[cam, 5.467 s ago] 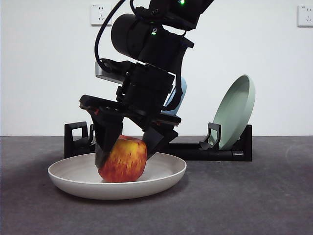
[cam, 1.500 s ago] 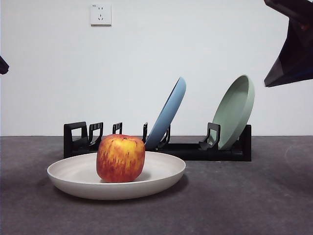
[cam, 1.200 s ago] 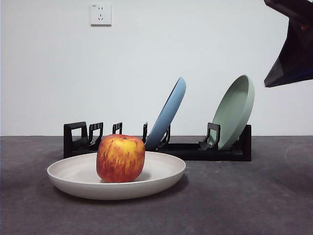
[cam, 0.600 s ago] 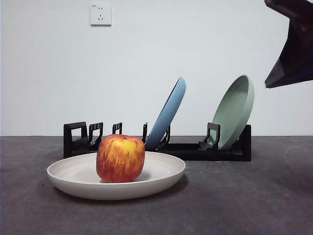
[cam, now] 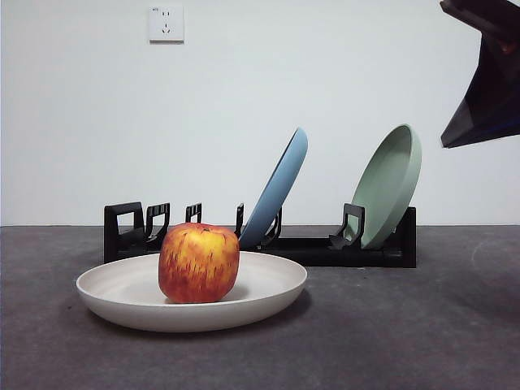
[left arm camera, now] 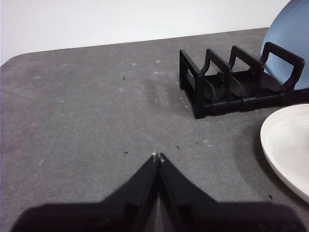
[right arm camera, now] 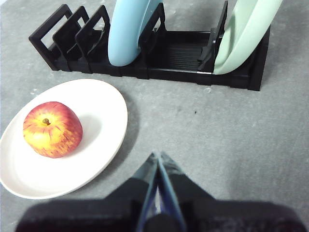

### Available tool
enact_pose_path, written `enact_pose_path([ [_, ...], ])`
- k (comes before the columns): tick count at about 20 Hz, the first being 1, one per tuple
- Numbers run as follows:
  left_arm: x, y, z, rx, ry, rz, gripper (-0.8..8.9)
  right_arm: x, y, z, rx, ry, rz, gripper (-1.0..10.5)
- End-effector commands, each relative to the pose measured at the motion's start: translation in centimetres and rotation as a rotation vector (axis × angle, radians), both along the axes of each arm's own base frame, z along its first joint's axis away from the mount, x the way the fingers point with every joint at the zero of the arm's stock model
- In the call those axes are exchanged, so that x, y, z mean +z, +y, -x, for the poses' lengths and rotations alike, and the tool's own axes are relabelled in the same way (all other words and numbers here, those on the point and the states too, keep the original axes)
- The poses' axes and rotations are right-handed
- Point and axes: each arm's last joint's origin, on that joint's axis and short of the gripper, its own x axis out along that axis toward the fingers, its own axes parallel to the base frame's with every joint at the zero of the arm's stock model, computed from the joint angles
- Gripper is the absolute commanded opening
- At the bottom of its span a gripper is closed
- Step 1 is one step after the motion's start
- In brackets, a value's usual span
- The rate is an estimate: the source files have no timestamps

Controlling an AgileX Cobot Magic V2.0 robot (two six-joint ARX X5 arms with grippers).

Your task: Take the yellow plate from the plate rack,put the plate on the table,take the apple from the table,put the apple in the plate

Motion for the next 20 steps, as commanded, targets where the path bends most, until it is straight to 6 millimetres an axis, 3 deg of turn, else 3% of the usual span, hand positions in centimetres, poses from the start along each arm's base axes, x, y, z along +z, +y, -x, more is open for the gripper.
enact_pose_path([
  [1, -0.84, 0.06, 0.03, 0.017, -0.010, 0.022, -0.03, -0.28, -0.02, 0.04, -0.006, 0.007, -0.003, 0.0],
  [20, -0.74, 0.17, 0.04, 0.043, -0.017, 0.101, -0.03, -0.28, -0.02, 0.04, -0.006, 0.007, -0.003, 0.0],
])
